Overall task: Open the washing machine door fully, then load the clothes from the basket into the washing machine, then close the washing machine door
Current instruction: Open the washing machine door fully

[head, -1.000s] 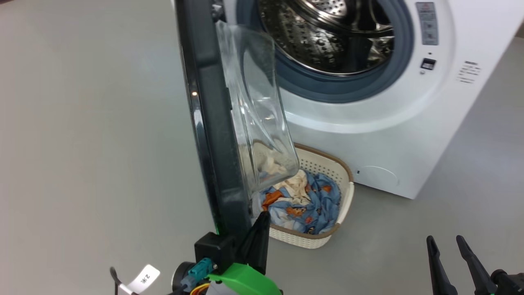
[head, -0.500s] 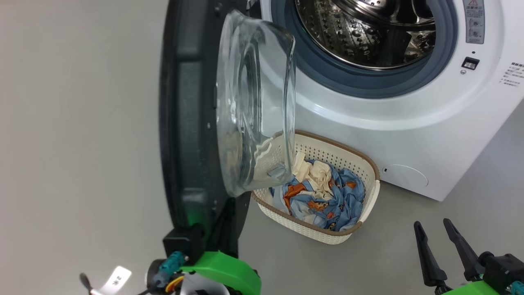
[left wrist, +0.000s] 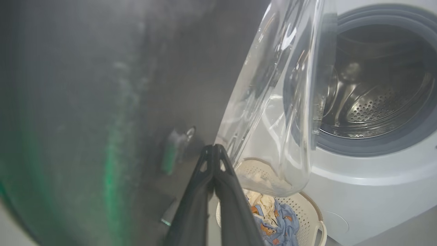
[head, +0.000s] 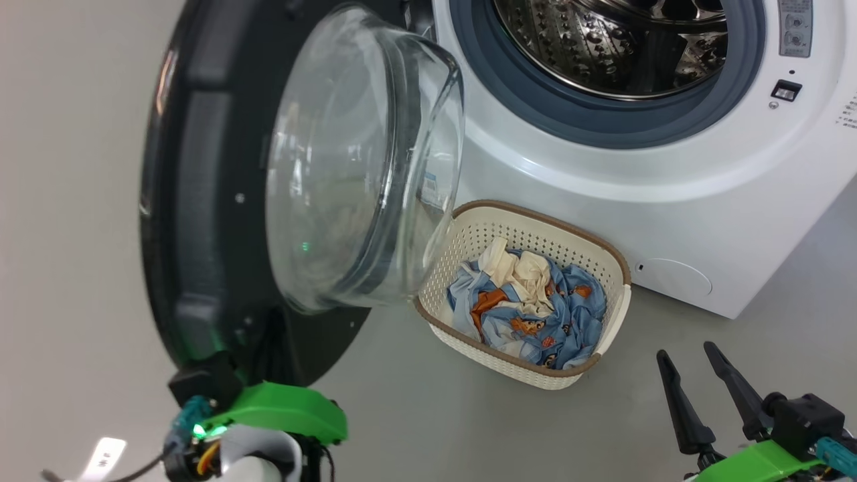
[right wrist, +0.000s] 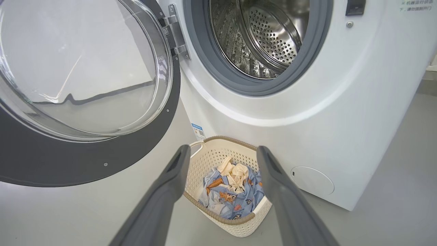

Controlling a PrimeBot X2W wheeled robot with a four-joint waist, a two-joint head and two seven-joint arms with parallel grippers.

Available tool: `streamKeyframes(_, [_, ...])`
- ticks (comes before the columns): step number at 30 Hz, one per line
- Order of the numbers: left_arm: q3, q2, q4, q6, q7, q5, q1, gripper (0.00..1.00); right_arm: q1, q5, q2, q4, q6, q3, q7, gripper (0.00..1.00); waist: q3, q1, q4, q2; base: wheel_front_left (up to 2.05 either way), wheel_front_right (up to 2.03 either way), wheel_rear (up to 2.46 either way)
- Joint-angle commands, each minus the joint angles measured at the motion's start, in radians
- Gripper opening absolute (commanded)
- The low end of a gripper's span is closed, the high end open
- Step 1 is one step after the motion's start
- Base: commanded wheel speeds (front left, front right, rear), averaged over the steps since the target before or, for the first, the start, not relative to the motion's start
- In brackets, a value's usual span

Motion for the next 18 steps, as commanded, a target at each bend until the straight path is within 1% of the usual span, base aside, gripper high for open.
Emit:
streamKeyframes(1, [0.085,0.026,0.008,0.012,-0.013,-0.002,-0.035,0.0,-0.041,0.005,-0.018,-0.019,0.002,0.035,-0.012,1.0,0.005,0.0,0.001,0.0,-0.02,-0.02,-0.02])
streamKeyframes(8, [0.236,0.012,0.076,-0.013,-0.014,0.052,-0.092,0.0,-0.045,0.013,-0.036,-0.019,0.002,0.049,-0.012,1.0,0.016,0.0,0.0,0.0,-0.01,-0.01,-0.01])
streamKeyframes(15, [0.394,0.002,0.14,-0.053,-0.014,0.092,-0.176,0.0,-0.036,0.016,-0.046,-0.022,0.002,0.047,-0.012,1.0,0.039,0.0,-0.001,0.0,0.0,0.0,0.0])
streamKeyframes(18, [0.444,0.0,0.173,-0.073,-0.014,0.114,-0.217,0.0,-0.035,0.017,-0.054,-0.026,0.002,0.044,-0.012,1.0,0.054,0.0,-0.001,0.0,0.0,0.0,0.0])
